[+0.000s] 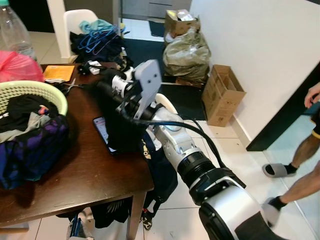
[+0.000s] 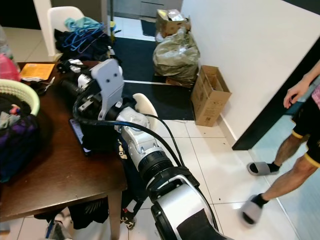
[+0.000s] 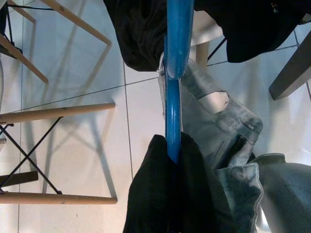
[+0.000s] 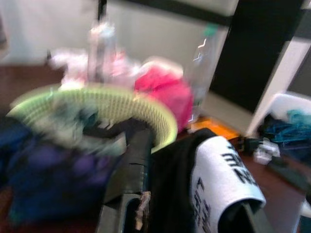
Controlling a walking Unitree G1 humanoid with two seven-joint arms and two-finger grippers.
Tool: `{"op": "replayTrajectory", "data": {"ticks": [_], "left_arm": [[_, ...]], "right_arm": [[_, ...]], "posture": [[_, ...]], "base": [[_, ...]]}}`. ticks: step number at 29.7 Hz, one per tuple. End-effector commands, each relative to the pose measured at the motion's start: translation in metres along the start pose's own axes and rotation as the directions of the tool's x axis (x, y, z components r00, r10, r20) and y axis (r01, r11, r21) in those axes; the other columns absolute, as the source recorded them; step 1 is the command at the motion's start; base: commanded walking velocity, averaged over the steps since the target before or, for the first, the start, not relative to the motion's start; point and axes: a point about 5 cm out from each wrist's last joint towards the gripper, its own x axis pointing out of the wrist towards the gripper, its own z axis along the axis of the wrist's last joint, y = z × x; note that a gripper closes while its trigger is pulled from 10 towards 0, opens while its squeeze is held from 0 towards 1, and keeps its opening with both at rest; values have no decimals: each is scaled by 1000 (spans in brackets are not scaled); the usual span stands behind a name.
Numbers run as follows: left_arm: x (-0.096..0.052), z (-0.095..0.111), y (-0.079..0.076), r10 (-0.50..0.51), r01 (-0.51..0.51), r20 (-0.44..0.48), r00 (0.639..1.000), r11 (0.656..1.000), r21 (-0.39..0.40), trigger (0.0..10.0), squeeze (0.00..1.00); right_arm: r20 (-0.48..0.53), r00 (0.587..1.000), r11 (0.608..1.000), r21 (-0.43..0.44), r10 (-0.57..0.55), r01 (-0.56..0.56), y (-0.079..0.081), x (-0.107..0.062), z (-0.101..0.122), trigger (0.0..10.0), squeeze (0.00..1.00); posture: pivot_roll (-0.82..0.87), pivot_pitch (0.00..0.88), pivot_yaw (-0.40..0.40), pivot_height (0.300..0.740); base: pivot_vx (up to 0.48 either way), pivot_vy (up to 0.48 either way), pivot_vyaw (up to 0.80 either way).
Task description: Hang hanger
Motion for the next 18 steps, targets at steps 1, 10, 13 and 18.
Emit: {"op": "replayTrajectory", "data": {"ticks": [1,10,13,18], "left_arm": [[-4,-4,-1,7,-7,-14,1000,1000,-4,10000,0],[-2,-3,0,-2,2,-14,1000,1000,4,10000,0],[-1,-3,0,-3,3,-13,1000,1000,6,10000,0],[1,-1,2,-10,10,-7,1000,1000,13,10000,0]], "right_arm": [[-24,1000,995,103,15,-13,45,15,-19,10000,1000],[12,1000,994,108,14,-15,4,-1,-6,10000,0],[-10,996,992,90,90,-89,4,-5,-8,10000,0],[-272,874,898,-65,403,-435,7,-37,-30,10000,0]], "posture": [[185,113,-82,740],[165,107,-68,740],[165,107,-68,740],[148,104,-57,740]], "base": [[0,0,0],[0,0,0],[0,0,0],[0,0,0]]}}
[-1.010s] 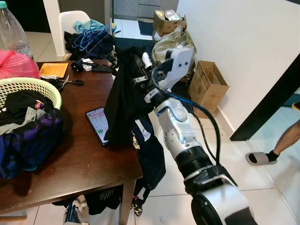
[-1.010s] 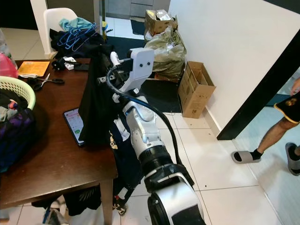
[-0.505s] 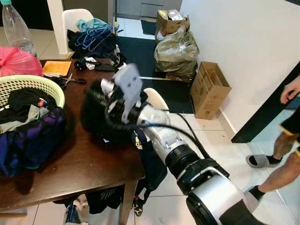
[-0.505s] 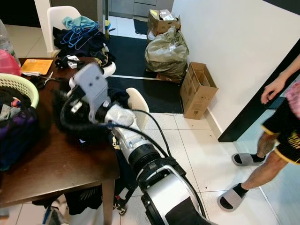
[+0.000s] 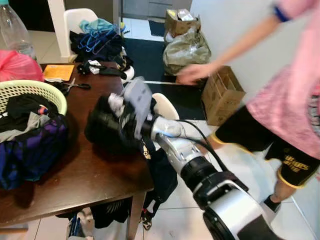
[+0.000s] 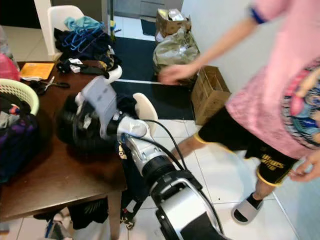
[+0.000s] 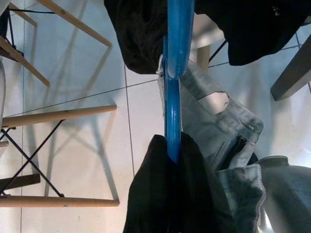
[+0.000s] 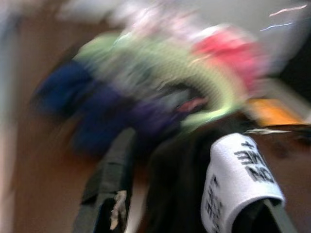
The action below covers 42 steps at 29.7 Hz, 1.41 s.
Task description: Hang hanger
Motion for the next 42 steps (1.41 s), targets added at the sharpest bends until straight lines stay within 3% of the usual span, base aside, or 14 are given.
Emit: {"op": "replayTrajectory", "data": {"ticks": [1,7,11,17,20,23,25,27,28,29,30,32,38,42], "left_arm": [[-3,-5,-2,-12,12,-18,1000,1000,5,10000,0],[0,-3,-2,-18,18,-15,1000,1000,8,10000,0],[1,-2,-3,-19,19,-15,1000,1000,8,10000,0],[1,-2,-3,-20,20,-16,1000,1000,7,10000,0],[0,-3,-5,-20,20,-18,1000,1000,6,10000,0],[0,-3,-5,-20,20,-19,1000,1000,6,10000,0],[1,-3,-4,-20,20,-17,1000,1000,6,10000,0],[3,-2,-1,-21,21,-13,1000,1000,9,10000,0],[3,-2,-1,-21,21,-13,1000,1000,9,10000,0],[5,1,2,-24,24,-4,1000,1000,14,10000,0],[5,1,2,-24,24,-4,1000,1000,14,10000,0],[10,6,5,-33,33,14,999,999,25,10000,0],[14,11,8,-45,44,34,998,998,35,10000,0],[18,23,9,-57,56,76,995,998,15,10000,0]], "right_arm": [[-74,995,997,-10,71,-72,5,-7,-11,10000,0],[-275,941,956,-158,199,-248,-4,-42,-18,10000,0],[-406,908,934,-278,98,-226,-26,-60,-17,10000,0],[-381,924,938,-310,29,-157,-38,-65,-7,10000,0],[78,984,978,-124,-161,170,-54,-77,35,10000,0],[180,960,972,-53,-215,228,-56,-83,42,10000,0],[277,892,933,62,-357,354,-55,-95,41,10000,0],[318,751,815,246,-579,524,-47,-112,27,10000,0],[318,751,815,246,-579,524,-47,-112,27,10000,0],[305,658,723,357,-688,591,-33,-120,14,10000,0],[305,658,723,357,-688,591,-33,-120,14,10000,0],[238,541,584,459,-807,669,-4,-128,-6,10000,0],[167,486,503,465,-858,729,23,-129,-19,10000,0],[-22,422,394,318,-906,862,54,-142,-45,10000,0]], "posture": [[148,104,-57,740],[135,99,-52,740],[133,97,-54,740],[132,96,-56,740],[140,90,-57,740],[140,90,-57,740],[131,84,-49,740],[117,76,-37,740],[117,76,-37,740],[105,71,-27,740],[105,71,-27,740],[75,65,-7,740],[55,61,6,740],[22,61,11,740]], "base": [[0,0,0],[0,0,0],[0,0,0],[0,0,0],[0,0,0],[0,0,0],[0,0,0],[0,0,0],[0,0,0],[0,0,0],[0,0,0],[0,0,0],[0,0,0],[0,0,0]]}}
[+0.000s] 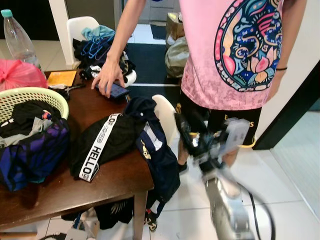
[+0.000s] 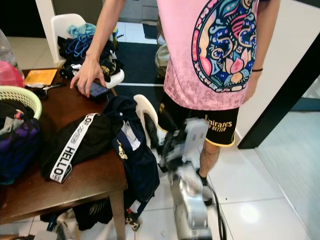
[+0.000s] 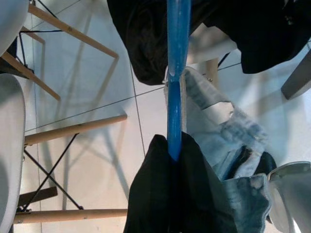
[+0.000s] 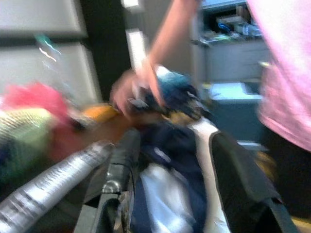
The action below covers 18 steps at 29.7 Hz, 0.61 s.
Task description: Hang hanger
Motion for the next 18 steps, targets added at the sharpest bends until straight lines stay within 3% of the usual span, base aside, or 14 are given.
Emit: {"op": "replayTrajectory", "data": {"ticks": [1,3,8,12,18], "left_arm": [[3,17,1,7,-5,82,997,1000,-28,10000,0],[3,20,1,7,-3,96,995,999,-42,10000,0],[2,33,0,21,-4,144,989,994,-113,10000,0],[0,36,0,37,-14,153,988,989,-144,10000,0],[-13,17,3,20,-5,126,992,993,-114,10000,0]], "right_arm": [[-43,996,996,-43,-84,82,-6,-10,-9,10000,0],[-102,984,984,-122,-144,131,-11,-19,-19,10000,0],[-184,964,972,-173,-191,160,-22,-27,-44,10000,0],[-193,970,980,-162,-145,115,-14,-20,-47,10000,0],[-185,977,982,-170,-111,79,-5,-10,-44,10000,0]], "posture": [[22,61,11,740],[19,63,8,740],[37,69,-20,740],[48,69,-30,740],[69,67,-38,740]], "base": [[0,0,0],[0,0,0],[0,0,0],[0,0,0],[0,0,0]]}}
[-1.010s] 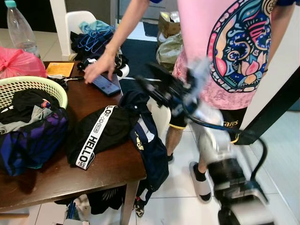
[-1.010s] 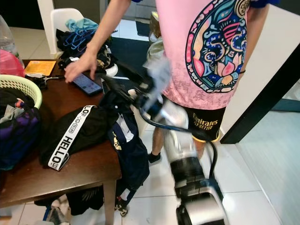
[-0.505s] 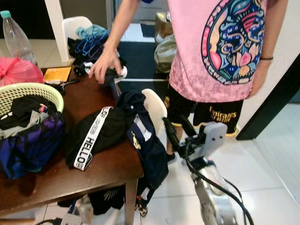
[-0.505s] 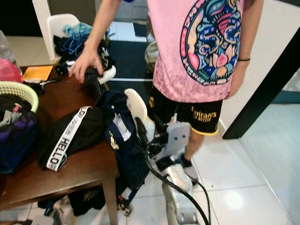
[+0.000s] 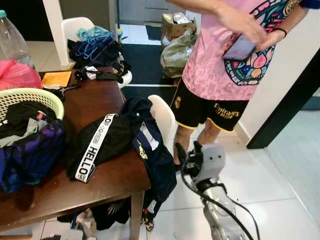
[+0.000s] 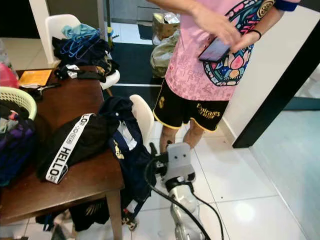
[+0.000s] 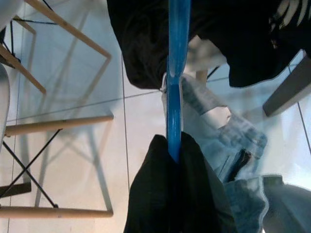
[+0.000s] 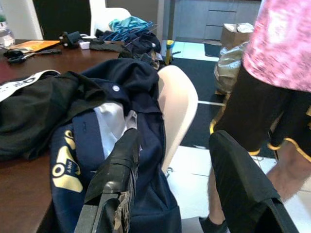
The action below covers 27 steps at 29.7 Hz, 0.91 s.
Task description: Hang hanger
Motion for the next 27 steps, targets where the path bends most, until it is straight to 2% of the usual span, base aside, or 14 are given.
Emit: {"op": "replayTrajectory", "data": {"ticks": [1,5,6,11,27], "left_arm": [[-2,14,2,-5,5,101,995,1000,1,10000,0],[-8,6,4,-7,7,80,997,1000,10,10000,0],[-15,-4,3,-20,19,57,998,1000,17,10000,0],[-19,-12,0,-33,32,35,999,999,21,10000,0],[-6,-28,-1,-30,31,-49,998,999,18,10000,0]], "right_arm": [[-9,1000,1000,-12,-3,3,-1,-1,-3,10000,0],[-6,1000,1000,-14,-3,3,-1,0,-4,10000,0],[-7,1000,1000,-14,0,0,0,0,-5,10000,0],[-6,1000,1000,-14,0,0,-1,1,-6,10000,0],[-5,1000,1000,-17,6,-6,0,2,-8,10000,0]], "posture": [[77,70,-38,740],[79,75,-37,740],[82,81,-38,740],[83,84,-38,740],[84,82,-39,740]], "base": [[0,0,0],[-330,0,0],[-480,0,0],[-480,0,0],[-480,0,0]]}}
